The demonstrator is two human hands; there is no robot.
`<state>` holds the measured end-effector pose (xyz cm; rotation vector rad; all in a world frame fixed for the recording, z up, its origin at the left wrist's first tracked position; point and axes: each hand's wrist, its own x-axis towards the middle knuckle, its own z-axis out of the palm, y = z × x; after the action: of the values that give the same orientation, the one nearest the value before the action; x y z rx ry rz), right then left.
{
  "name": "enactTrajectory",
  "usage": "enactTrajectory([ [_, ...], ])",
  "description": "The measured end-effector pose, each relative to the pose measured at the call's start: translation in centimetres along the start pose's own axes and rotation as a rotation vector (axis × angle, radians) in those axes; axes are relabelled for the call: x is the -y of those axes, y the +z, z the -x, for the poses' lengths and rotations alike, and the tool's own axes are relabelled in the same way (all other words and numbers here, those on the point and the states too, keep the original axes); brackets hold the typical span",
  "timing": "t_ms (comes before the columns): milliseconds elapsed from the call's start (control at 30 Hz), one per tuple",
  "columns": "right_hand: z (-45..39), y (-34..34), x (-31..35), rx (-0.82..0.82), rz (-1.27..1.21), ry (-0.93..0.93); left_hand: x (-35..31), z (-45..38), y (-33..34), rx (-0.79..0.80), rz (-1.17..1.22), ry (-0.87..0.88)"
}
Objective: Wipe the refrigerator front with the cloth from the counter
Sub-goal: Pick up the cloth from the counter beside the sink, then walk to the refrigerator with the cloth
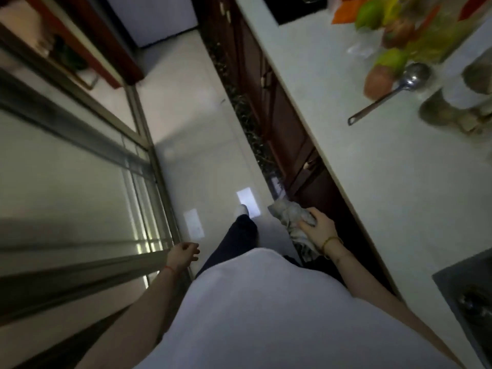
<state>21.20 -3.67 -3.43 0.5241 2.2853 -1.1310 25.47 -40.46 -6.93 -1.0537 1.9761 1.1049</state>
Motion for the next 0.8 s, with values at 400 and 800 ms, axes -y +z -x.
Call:
enactTrajectory([
  [400, -11.6, 4.0, 11.0, 0.151, 0.132, 0.246, -1.5, -6.5, -10.7, -0.094, 0.204, -0.228],
  [800, -26.4, 4.5, 26.7, 0.021, 0.057, 0.287, -20.9, -19.8, -20.3, -0.086, 0.296, -0.178],
])
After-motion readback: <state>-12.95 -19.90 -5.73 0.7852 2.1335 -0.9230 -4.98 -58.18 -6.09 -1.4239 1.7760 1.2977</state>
